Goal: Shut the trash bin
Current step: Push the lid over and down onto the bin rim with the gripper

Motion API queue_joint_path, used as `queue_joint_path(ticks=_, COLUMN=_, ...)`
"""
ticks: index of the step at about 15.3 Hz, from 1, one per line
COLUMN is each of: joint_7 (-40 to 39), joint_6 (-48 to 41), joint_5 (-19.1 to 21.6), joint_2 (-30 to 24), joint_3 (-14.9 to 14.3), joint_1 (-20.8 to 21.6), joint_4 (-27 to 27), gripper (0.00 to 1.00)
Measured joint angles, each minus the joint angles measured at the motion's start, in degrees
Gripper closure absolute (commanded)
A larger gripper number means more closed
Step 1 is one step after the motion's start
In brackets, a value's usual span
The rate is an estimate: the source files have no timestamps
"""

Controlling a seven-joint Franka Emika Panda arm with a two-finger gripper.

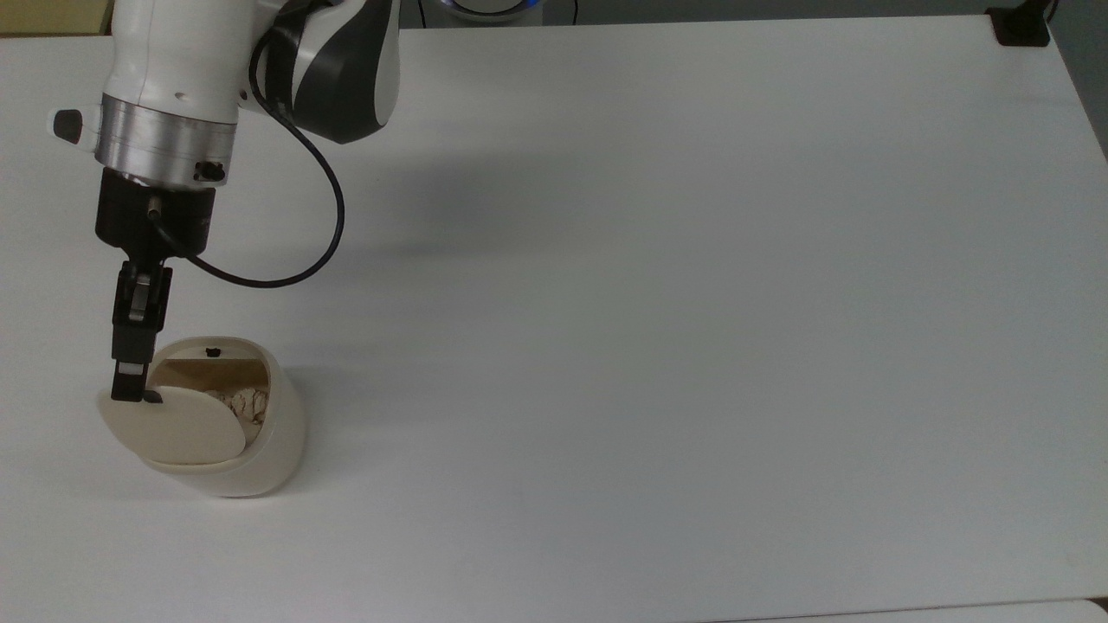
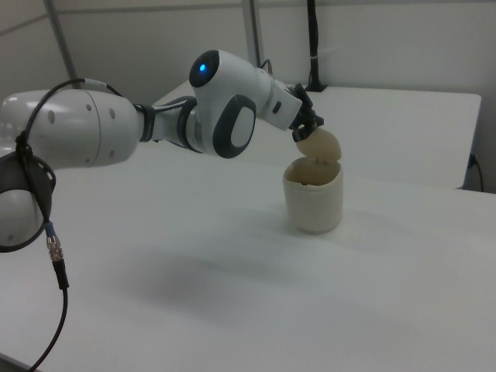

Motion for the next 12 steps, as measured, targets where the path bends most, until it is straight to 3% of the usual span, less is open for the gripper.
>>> queue_joint_path(ticks=12, joint_7=-8.71, joint_6=0.0, joint_5=0.0, joint_2=-2.24, joint_3=-0.04, joint_1=-0.34, joint_4=-8.79, gripper=1.0)
